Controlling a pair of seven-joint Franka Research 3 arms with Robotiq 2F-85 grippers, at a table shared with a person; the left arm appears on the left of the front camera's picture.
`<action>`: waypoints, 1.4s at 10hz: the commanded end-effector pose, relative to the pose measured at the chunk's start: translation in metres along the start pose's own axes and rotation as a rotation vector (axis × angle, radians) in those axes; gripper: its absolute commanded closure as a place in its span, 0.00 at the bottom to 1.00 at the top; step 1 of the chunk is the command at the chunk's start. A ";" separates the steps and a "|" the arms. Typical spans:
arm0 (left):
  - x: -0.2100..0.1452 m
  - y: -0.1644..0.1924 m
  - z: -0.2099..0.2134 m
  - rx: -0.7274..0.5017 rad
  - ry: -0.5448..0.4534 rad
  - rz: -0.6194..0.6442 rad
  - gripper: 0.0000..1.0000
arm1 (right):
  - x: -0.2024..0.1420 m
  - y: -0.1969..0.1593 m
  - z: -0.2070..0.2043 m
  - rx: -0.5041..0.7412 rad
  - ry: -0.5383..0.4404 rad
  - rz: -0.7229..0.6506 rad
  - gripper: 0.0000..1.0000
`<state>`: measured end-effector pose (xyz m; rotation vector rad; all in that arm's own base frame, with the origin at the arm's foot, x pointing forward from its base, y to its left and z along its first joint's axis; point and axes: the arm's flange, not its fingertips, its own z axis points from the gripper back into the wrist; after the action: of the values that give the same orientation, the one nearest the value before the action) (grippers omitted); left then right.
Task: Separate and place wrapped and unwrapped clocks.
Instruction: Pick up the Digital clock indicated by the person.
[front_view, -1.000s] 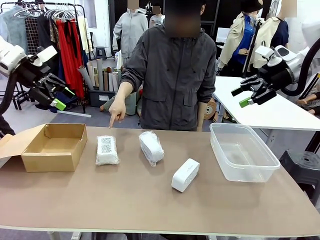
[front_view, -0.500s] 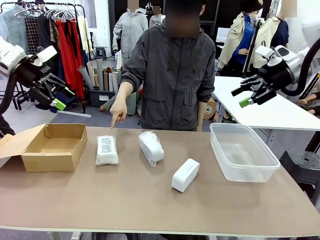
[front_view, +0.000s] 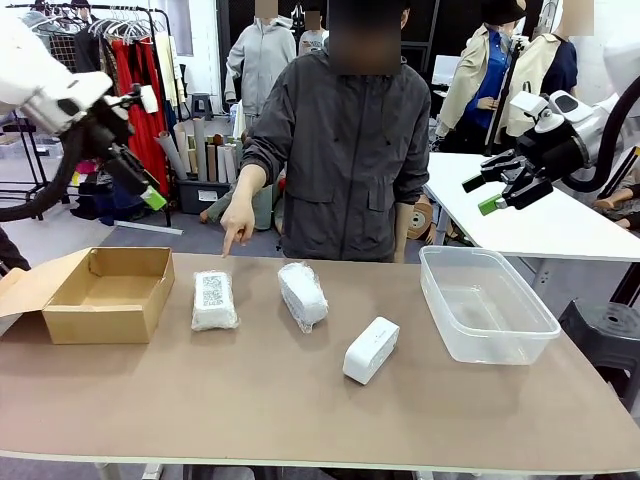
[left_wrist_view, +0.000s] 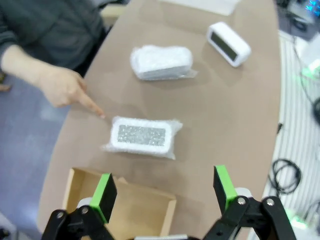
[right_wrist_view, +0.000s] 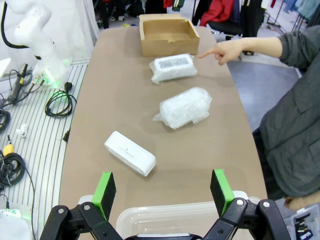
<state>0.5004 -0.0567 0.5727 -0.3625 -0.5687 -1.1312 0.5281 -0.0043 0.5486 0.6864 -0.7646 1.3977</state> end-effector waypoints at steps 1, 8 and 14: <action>0.024 -0.024 -0.016 0.041 0.050 0.169 0.00 | 0.001 0.003 0.001 -0.003 -0.002 0.001 0.00; 0.047 -0.040 -0.043 0.017 0.087 0.205 0.00 | 0.001 0.003 0.001 -0.003 -0.002 0.001 0.00; 0.067 -0.041 -0.093 0.348 0.383 0.662 0.00 | 0.001 0.003 0.001 -0.003 -0.002 0.001 0.00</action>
<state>0.5044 -0.1485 0.5389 -0.1026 -0.3756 -0.6657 0.5280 -0.0043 0.5487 0.6862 -0.7647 1.3977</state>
